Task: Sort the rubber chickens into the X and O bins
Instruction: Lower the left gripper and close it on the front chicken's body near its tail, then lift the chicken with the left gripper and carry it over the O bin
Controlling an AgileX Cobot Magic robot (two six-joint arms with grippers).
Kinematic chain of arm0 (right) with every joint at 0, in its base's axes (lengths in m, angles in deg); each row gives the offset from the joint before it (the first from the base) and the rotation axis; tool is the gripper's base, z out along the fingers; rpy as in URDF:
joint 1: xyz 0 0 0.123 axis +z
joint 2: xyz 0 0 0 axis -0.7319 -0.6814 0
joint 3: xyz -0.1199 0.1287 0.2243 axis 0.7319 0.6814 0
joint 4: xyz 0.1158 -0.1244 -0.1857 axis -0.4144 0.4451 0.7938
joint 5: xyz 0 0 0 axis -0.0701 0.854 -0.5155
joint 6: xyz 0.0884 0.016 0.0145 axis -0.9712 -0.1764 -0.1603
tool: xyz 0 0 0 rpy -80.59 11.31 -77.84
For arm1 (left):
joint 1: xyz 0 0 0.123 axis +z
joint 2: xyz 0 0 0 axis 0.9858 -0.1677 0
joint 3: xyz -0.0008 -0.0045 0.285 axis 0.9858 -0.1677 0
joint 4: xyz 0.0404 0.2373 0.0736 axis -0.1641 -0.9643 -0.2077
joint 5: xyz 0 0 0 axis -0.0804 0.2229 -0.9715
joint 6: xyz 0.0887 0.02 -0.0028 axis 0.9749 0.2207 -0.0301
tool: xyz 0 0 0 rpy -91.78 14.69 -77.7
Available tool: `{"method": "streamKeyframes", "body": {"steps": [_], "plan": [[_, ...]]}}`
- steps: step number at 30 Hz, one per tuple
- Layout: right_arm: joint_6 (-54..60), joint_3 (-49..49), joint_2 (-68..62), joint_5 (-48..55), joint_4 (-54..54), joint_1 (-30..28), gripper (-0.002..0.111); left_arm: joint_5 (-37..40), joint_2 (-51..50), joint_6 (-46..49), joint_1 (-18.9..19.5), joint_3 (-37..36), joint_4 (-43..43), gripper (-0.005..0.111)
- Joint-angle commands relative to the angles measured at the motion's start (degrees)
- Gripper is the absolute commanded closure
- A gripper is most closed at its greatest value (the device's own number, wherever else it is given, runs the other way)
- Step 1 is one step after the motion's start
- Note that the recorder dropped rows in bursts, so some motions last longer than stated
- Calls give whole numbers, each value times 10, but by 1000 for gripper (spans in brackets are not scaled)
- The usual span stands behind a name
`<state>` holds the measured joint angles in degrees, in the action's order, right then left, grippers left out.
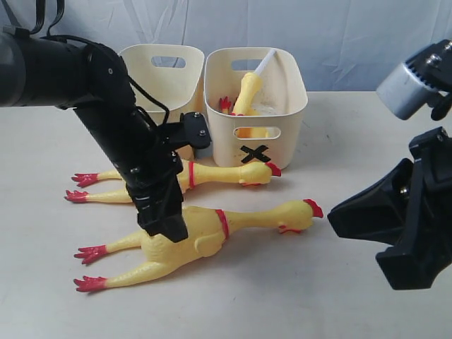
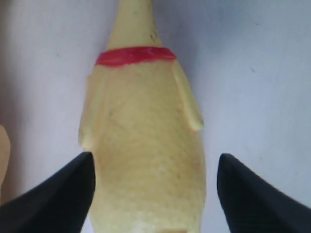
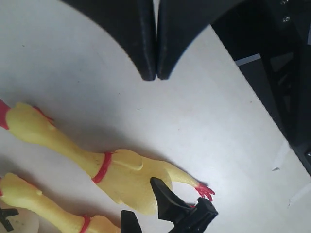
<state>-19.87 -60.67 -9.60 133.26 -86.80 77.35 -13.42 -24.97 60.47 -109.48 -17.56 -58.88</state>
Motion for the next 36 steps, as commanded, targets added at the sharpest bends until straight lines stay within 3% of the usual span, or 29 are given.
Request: {"method": "streamKeyframes", "body": {"steps": [1,6,23,24,28,30,31,36], "plan": [[0,3,3,0,-3,-3,108,-24,6,2,-2,-7,-11,40],[0,3,3,0,-9,-3,108,-63,6,0,-2,-7,-9,40],[0,3,3,3,-11,-3,108,-9,-51,-42,-2,-8,7,41],[0,3,3,3,-11,-3,108,-9,-54,-42,-2,-8,3,46],[0,3,3,3,-12,-3,108,-1,-71,-42,-2,-8,-9,90],[0,3,3,3,-12,-3,108,9,-74,-42,-2,-8,-13,102],[0,3,3,3,-12,-3,108,16,-74,-41,-2,-8,-16,107],[0,3,3,3,-12,-3,108,57,-66,-41,-2,-8,-8,107]]}}
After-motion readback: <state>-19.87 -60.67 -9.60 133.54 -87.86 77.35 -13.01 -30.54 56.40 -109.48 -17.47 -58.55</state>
